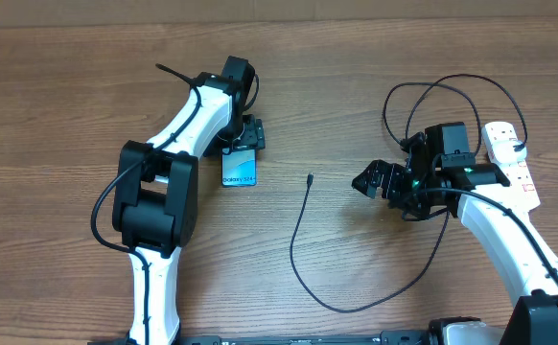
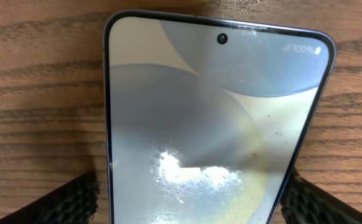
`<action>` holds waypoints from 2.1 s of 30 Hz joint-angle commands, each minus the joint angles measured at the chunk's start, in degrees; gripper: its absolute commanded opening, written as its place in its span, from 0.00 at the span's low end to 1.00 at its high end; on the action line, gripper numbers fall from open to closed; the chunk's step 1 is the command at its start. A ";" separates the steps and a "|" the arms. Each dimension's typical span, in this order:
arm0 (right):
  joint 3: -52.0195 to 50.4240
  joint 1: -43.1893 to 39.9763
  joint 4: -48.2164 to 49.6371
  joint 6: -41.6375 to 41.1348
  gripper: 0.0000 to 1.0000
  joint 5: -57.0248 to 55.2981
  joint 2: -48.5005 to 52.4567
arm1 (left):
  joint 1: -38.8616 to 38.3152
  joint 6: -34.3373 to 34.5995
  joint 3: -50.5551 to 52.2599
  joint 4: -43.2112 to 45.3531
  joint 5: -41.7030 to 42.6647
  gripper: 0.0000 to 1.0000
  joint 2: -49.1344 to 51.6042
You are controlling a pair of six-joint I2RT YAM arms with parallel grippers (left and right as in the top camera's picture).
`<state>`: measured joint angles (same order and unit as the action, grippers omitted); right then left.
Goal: Plug charger to phone and switch on socket
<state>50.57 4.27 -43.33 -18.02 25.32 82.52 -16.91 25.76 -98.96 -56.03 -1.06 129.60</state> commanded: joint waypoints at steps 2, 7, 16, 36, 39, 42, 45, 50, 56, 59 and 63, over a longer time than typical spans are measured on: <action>0.87 0.17 0.17 -0.13 1.00 0.22 0.13 | -0.83 1.51 3.23 -0.13 0.07 0.96 5.09; 0.87 0.17 0.17 -0.13 1.00 0.22 0.13 | -1.22 -0.04 3.23 0.42 0.74 1.00 5.09; 0.87 0.17 0.17 -0.13 1.00 0.22 0.13 | -1.66 -0.52 3.23 -0.28 1.07 0.83 5.09; 0.87 0.28 0.72 0.44 1.00 7.87 0.15 | -1.38 -10.99 3.23 -1.11 16.39 0.73 5.09; 0.87 0.50 1.03 0.44 1.00 7.87 0.35 | -1.38 -11.04 3.23 -1.11 16.37 0.72 5.09; 0.87 1.33 1.29 0.46 1.00 8.33 0.92 | -1.38 -12.83 3.23 -1.14 17.88 0.72 5.09; 0.87 2.69 2.23 0.44 1.00 9.55 1.92 | -1.33 -13.92 3.23 -1.29 20.06 0.72 5.09; 0.87 6.45 6.43 -0.92 1.00 11.06 4.37 | -1.31 -14.08 3.23 -1.73 20.65 0.73 5.09; 0.87 13.53 16.09 -3.74 1.00 10.78 7.17 | -1.33 -15.52 3.23 -2.89 20.63 0.73 5.09; 0.87 17.42 22.60 -7.06 1.00 9.77 8.94 | -1.33 -15.54 3.23 -3.17 20.63 0.74 5.09; 0.87 22.47 31.58 -13.84 0.98 3.43 12.35 | -1.33 -15.52 3.23 -3.56 20.63 0.74 5.09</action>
<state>50.57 23.62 -15.42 -25.58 34.00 92.33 -17.50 11.38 -98.94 -58.70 16.01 129.23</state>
